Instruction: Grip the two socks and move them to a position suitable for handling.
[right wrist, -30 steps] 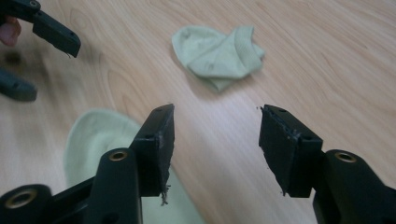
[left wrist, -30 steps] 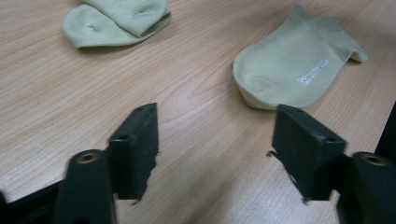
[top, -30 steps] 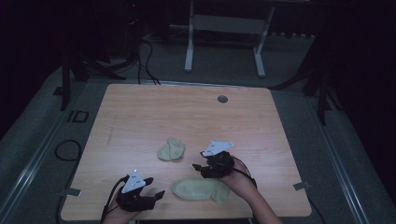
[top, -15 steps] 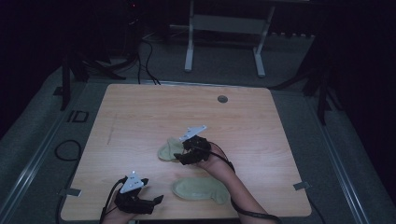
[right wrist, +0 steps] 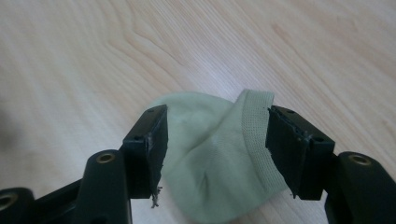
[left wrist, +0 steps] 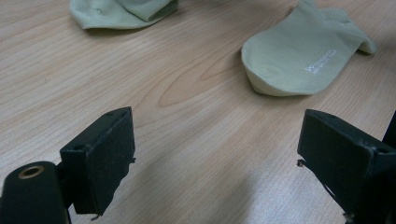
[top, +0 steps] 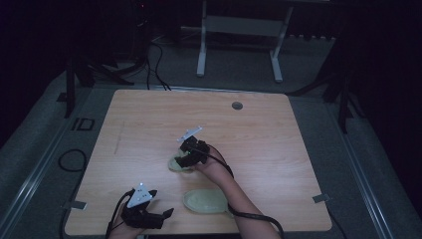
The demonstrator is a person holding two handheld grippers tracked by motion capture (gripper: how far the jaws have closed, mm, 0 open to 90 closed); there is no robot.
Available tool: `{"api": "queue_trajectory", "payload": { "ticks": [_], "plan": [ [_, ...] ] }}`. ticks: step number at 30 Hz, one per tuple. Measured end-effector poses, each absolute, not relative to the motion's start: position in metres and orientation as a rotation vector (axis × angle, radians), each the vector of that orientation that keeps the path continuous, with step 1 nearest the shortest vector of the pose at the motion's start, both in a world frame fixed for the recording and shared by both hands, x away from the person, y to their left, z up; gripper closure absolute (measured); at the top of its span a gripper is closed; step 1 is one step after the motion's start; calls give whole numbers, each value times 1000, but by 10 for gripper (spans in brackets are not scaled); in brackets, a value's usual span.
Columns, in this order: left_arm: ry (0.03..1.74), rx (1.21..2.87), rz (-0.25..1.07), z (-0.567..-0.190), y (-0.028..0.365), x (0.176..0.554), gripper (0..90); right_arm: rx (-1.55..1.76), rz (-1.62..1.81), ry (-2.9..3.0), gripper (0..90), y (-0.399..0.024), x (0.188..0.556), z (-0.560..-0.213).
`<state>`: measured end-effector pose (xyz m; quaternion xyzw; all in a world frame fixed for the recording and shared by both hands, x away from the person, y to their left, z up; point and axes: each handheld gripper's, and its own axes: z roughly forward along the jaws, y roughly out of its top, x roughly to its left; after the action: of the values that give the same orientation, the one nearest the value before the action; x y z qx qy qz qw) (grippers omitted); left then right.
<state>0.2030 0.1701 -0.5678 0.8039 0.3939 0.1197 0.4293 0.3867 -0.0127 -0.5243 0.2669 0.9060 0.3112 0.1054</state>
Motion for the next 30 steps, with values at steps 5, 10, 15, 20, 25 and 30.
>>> {"api": "queue_trajectory", "payload": {
  "ticks": [5,10,15,20,25,30],
  "plan": [
    [983,2016,288,-569,170,203,114,828,862,2643,363,-9,391,-543],
    [987,2011,290,-568,169,203,114,868,880,2613,347,-9,390,-552],
    [988,2010,301,-567,169,203,114,763,849,2597,436,-4,376,-556],
    [984,2011,297,-567,168,202,114,706,836,2586,642,-1,369,-555],
    [991,2009,294,-568,168,202,114,667,770,2562,762,3,367,-554],
    [997,2006,290,-569,169,203,115,692,755,2554,780,-1,369,-543]
  ]
}}
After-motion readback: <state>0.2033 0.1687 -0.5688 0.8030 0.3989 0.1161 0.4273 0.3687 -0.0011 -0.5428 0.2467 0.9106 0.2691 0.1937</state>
